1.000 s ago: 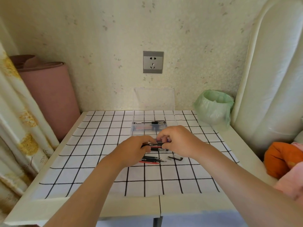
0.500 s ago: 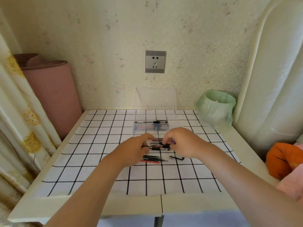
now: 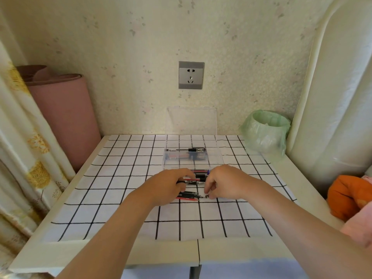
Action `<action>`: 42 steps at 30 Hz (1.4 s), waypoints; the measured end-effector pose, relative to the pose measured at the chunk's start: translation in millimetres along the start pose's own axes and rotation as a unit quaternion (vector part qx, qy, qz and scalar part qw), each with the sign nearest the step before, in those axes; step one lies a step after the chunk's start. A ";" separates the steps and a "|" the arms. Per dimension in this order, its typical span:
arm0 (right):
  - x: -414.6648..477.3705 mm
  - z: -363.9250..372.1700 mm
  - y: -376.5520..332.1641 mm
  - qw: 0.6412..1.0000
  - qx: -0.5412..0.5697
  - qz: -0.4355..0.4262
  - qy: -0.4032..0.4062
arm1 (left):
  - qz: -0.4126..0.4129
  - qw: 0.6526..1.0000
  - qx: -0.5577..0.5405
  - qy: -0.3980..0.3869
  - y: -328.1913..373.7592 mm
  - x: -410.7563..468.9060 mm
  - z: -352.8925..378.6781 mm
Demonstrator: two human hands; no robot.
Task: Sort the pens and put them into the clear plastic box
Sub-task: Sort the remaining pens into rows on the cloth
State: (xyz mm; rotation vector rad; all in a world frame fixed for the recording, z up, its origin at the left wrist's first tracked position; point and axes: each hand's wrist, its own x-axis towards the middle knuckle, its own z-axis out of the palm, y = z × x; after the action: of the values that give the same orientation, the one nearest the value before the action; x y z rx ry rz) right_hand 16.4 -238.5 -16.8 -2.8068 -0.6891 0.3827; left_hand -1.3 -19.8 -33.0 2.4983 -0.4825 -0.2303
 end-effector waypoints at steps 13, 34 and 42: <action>1.4 4.0 -0.2 0.991 0.109 -0.009 0.072 | -0.010 1.000 -0.016 0.005 -2.0 0.0 0.3; 6.4 4.3 -9.7 0.975 0.187 0.012 0.119 | -0.005 1.000 -0.021 0.009 -1.1 0.8 -0.3; 4.9 4.4 -15.0 0.965 0.230 -0.001 0.123 | -0.005 0.999 -0.053 0.012 0.1 0.5 0.0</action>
State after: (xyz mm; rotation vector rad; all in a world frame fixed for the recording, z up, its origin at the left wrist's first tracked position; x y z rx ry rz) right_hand 12.9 -222.5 -17.7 -2.3575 -0.4734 0.1593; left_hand -0.8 -20.0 -32.9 2.3985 -0.4366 -0.2228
